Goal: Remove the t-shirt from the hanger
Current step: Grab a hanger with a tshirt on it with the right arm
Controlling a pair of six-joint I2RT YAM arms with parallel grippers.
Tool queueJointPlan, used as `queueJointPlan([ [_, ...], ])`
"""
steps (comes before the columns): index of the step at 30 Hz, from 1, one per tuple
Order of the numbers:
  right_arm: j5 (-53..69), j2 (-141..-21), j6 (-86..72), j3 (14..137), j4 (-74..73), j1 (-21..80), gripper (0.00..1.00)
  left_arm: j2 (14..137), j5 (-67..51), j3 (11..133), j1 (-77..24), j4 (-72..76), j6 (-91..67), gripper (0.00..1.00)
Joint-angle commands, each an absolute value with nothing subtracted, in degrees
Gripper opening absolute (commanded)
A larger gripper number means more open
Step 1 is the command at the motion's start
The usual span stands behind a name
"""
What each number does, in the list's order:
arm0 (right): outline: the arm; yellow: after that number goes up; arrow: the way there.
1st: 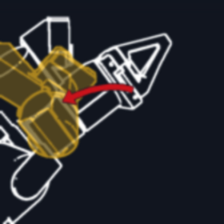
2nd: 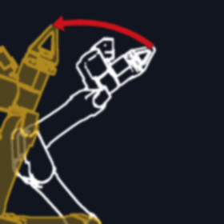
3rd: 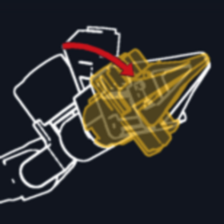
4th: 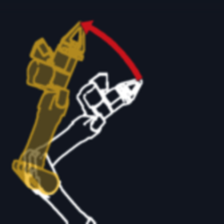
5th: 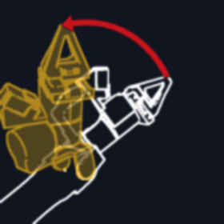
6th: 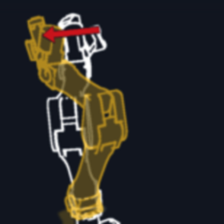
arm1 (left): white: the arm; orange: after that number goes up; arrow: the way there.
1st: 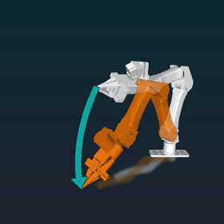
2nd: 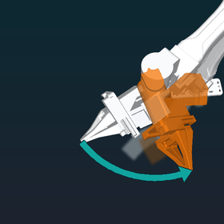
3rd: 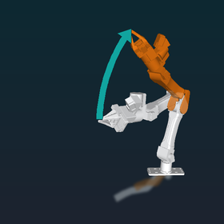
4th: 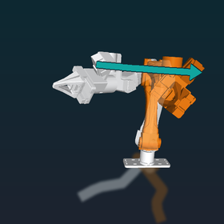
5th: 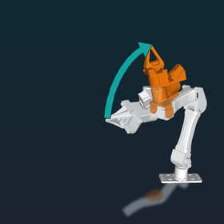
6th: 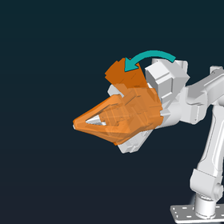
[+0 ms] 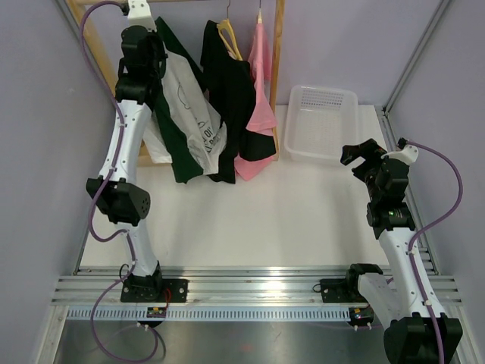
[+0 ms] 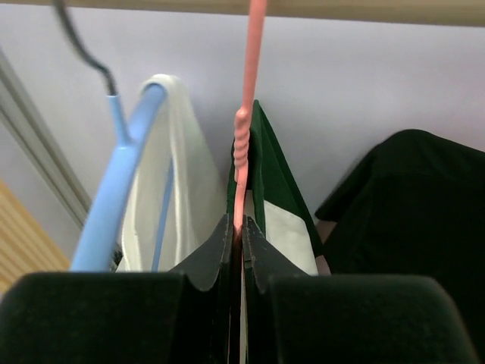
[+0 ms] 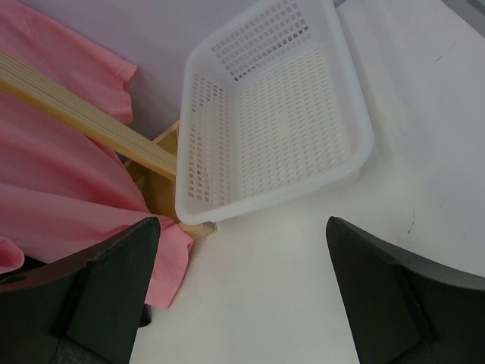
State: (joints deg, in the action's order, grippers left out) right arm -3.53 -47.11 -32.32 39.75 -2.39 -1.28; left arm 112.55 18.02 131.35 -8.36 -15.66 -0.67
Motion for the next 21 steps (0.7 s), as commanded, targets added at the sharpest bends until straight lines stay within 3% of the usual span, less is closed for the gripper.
queueJointPlan([
  [1,-3.34,-47.02,-31.73,40.87,-0.62,-1.32,1.00,109.87,18.28,133.94,-3.79,-14.33,-2.90,0.04],
  [9,-2.90,-47.46,-31.82,40.96,-0.62,-1.32,0.99,108.46,16.52,132.19,1.57,-15.39,-4.66,0.04],
  [12,-2.81,-47.46,-31.73,40.96,1.21,-1.32,0.99,107.76,16.70,130.96,2.37,-14.68,-4.57,0.14],
  [16,-2.64,-47.81,-31.64,40.96,1.41,-1.32,1.00,106.18,14.69,129.99,2.46,-14.77,-4.57,0.48],
  [21,-2.37,-48.43,-31.82,41.13,1.67,-1.32,1.00,102.32,13.45,127.36,1.41,-13.98,-4.40,0.60],
])
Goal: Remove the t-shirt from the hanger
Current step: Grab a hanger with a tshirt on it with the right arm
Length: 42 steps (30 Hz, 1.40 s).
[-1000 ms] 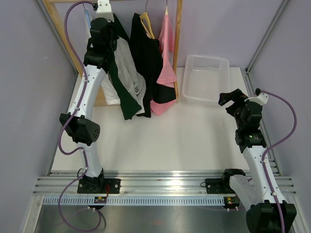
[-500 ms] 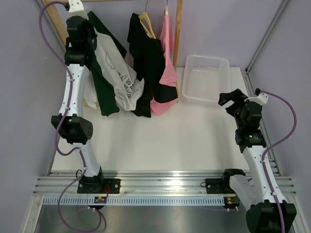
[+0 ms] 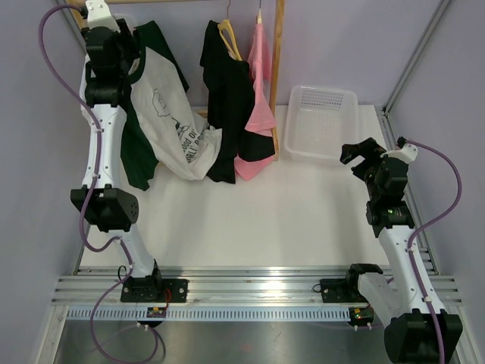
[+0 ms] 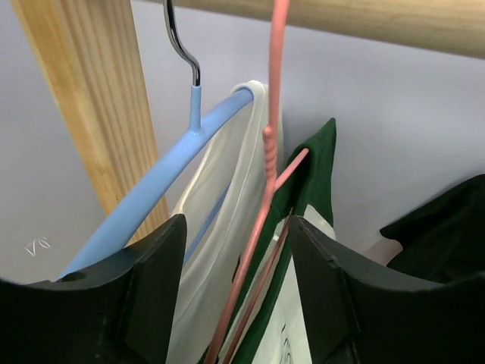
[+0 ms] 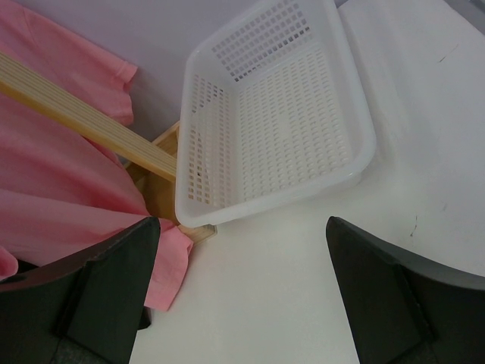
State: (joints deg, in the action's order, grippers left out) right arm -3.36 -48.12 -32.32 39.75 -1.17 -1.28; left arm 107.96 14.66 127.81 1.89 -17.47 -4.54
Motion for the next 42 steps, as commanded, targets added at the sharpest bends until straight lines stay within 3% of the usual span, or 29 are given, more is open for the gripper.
queueJointPlan([
  [1,-2.29,-48.60,-31.64,41.13,1.76,-1.32,0.99,101.52,13.53,126.66,1.06,-13.63,-3.79,0.63],
  [4,-2.11,-49.04,-31.64,41.31,1.84,-1.32,1.00,97.66,14.76,121.57,-1.30,-10.38,-1.85,0.73],
  [14,-1.58,-49.48,-31.46,41.66,1.85,-1.32,1.00,90.80,15.82,118.13,-7.11,-12.30,1.23,0.82],
  [20,-1.41,-49.04,-31.03,42.10,1.14,-1.32,1.00,87.02,16.79,113.21,-10.01,-11.25,1.67,0.98],
  [42,-1.32,-45.70,-30.94,41.75,0.35,-1.32,1.00,80.77,12.31,106.70,-20.82,-9.76,-4.22,0.99],
])
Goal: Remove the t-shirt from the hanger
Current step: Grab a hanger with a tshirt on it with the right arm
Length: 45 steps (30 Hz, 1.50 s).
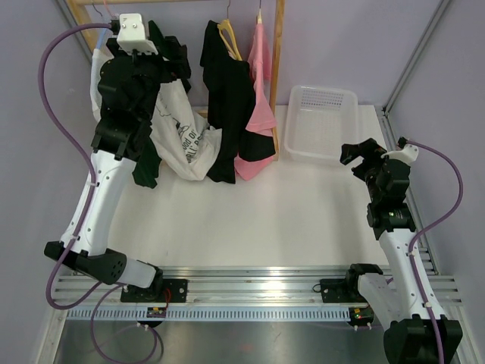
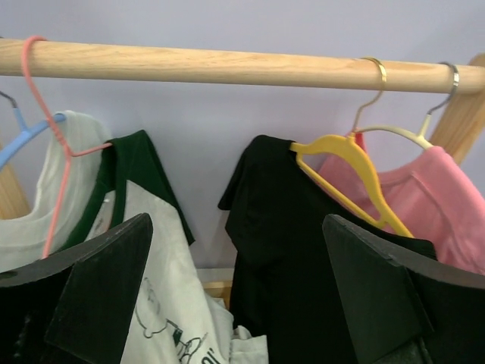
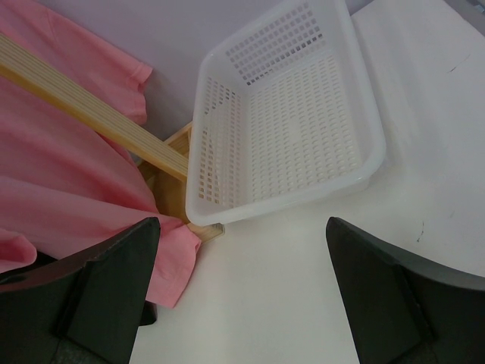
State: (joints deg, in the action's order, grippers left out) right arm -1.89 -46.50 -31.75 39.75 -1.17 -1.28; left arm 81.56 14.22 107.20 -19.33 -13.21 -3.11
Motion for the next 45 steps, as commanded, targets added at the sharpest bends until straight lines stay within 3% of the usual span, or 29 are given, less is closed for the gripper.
queueJointPlan([
  [1,-1.32,-45.53,-30.85,41.75,0.35,-1.32,0.99,81.12,11.70,106.79,-21.18,-9.32,-3.87,0.99],
  [7,-1.49,-45.44,-30.85,41.66,0.35,-1.32,0.99,82.35,14.05,104.68,-24.69,-4.84,-3.96,0.99],
  [10,-1.49,-45.62,-30.94,41.66,0.35,-1.32,1.00,85.07,24.76,107.56,-28.38,-5.09,-3.16,0.99],
  [18,-1.58,-45.27,-30.85,41.57,0.35,-1.32,1.00,86.13,8.00,103.36,-28.56,-0.26,1.50,0.99],
  [24,-1.93,-44.48,-30.85,41.66,-2.11,-1.32,1.00,95.26,4.48,118.46,-28.56,-8.18,2.72,0.99],
  [33,-2.90,-42.72,-30.85,41.57,-3.51,-1.32,1.00,101.07,9.40,123.04,-28.56,-5.36,-7.01,0.99],
  [40,-3.95,-41.05,-30.85,41.40,-4.66,-1.23,0.99,110.21,12.38,137.97,-28.56,-12.82,-10.02,0.97],
  [45,-3.95,-40.43,-30.76,41.31,-4.92,-1.32,1.00,112.05,14.85,137.99,-28.56,-12.22,-10.02,0.94],
])
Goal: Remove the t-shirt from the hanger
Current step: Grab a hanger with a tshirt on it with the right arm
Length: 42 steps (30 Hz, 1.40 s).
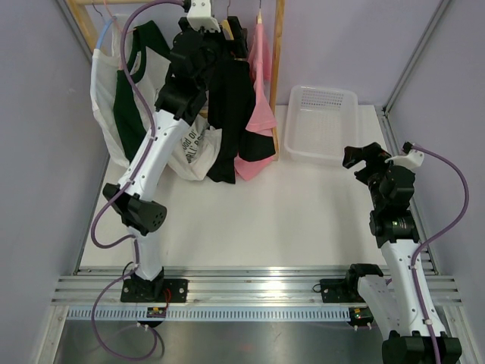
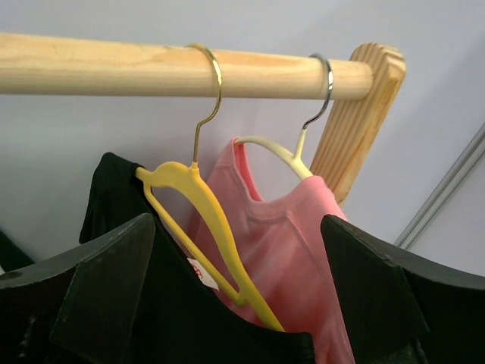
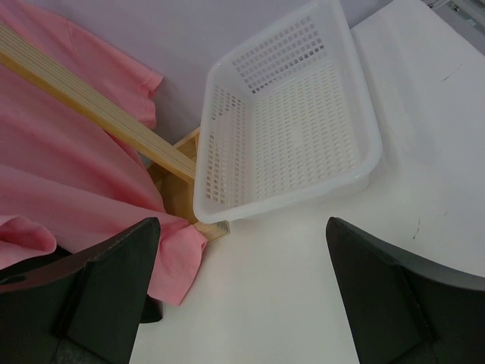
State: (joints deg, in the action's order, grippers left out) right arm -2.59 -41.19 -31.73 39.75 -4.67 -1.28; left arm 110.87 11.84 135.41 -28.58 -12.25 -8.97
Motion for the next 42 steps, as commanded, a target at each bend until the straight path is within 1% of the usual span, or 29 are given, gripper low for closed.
queueJointPlan([
  [1,-3.87,-40.43,-30.85,41.31,-4.83,-1.32,0.99,112.32,15.03,138.08,-28.56,-12.30,-9.93,0.94],
  [5,-3.69,-40.25,-30.76,41.31,-5.01,-1.32,0.99,113.46,16.08,137.81,-28.56,-12.48,-9.58,0.93],
  [12,-3.95,-39.64,-30.76,41.05,-5.19,-1.23,0.99,115.57,17.57,137.81,-28.56,-11.69,-8.18,0.82],
  [16,-4.04,-39.55,-30.76,41.05,-5.19,-1.32,0.99,116.19,19.95,137.90,-28.56,-10.81,-6.42,0.71],
  [18,-4.04,-39.46,-30.85,41.04,-5.27,-1.32,0.99,116.28,21.09,137.73,-28.56,-10.72,-5.54,0.61],
  [24,-3.96,-39.29,-30.76,40.96,-5.27,-1.32,0.99,114.97,23.29,135.44,-28.21,-10.02,-4.31,0.48],
  [27,-3.87,-39.11,-30.76,40.96,-5.27,-1.32,1.00,113.74,24.17,133.60,-27.60,-8.71,-3.43,0.40],
  [28,-3.87,-39.11,-30.76,41.04,-5.27,-1.32,1.00,113.56,24.43,133.33,-27.42,-8.44,-2.99,0.35],
  [31,-3.69,-39.29,-30.76,40.96,-5.19,-1.32,1.00,113.12,25.13,132.89,-26.11,-8.44,-3.07,0.29],
  [32,-3.69,-39.29,-30.76,41.04,-5.19,-1.32,1.00,113.12,24.96,132.89,-25.67,-8.87,-4.29,0.24],
  [34,-3.60,-39.37,-30.76,41.04,-5.18,-1.32,1.00,112.68,23.74,132.80,-23.91,-10.37,-6.58,0.18],
  [42,-2.90,-39.73,-30.76,40.96,-4.75,-1.32,1.00,108.90,20.48,128.59,-17.42,-11.07,-10.28,0.10],
])
